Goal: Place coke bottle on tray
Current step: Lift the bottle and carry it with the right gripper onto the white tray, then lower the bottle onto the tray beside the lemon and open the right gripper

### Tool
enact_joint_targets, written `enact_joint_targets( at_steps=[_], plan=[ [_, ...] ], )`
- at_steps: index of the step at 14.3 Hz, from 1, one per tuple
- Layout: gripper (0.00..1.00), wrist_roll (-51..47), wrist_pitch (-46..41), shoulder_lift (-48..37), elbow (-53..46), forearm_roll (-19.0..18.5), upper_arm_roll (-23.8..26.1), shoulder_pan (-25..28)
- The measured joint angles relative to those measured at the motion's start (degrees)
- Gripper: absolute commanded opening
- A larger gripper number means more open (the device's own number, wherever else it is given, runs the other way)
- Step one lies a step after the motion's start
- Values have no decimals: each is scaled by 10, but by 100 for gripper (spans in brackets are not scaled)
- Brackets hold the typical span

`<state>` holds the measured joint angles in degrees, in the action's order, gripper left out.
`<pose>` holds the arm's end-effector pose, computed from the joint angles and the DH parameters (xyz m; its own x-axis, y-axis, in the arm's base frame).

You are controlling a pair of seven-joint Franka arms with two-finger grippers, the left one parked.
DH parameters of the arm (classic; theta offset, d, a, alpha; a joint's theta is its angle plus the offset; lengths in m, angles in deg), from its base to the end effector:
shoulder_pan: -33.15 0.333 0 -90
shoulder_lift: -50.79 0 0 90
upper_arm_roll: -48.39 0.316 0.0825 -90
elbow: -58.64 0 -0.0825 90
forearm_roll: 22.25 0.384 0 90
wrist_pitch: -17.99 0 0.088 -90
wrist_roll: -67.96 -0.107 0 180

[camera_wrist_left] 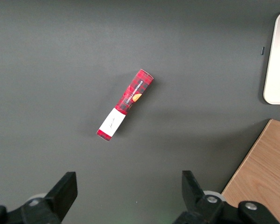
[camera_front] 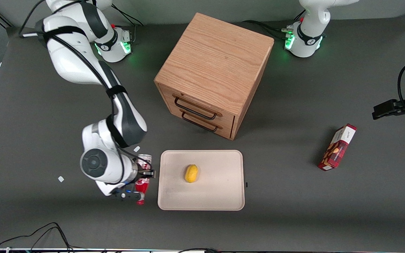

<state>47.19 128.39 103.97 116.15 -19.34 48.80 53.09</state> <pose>0.7292 0.2721 0.2905 0.9993 -0.0274 -0.0241 -0.0286 -0.9984 -0.0478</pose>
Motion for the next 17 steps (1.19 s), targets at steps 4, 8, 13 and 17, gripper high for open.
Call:
enact_joint_targets(
  at_steps=[4, 8, 13, 17],
  plan=[
    [0, 8, 49, 43, -6, 0, -8, 30],
    [0, 5, 91, 71, -8, 0, -9, 40],
    [26, 2, 115, 89, -8, 0, -9, 43],
    [66, 2, 122, 93, -8, 0, -10, 43]
  ],
)
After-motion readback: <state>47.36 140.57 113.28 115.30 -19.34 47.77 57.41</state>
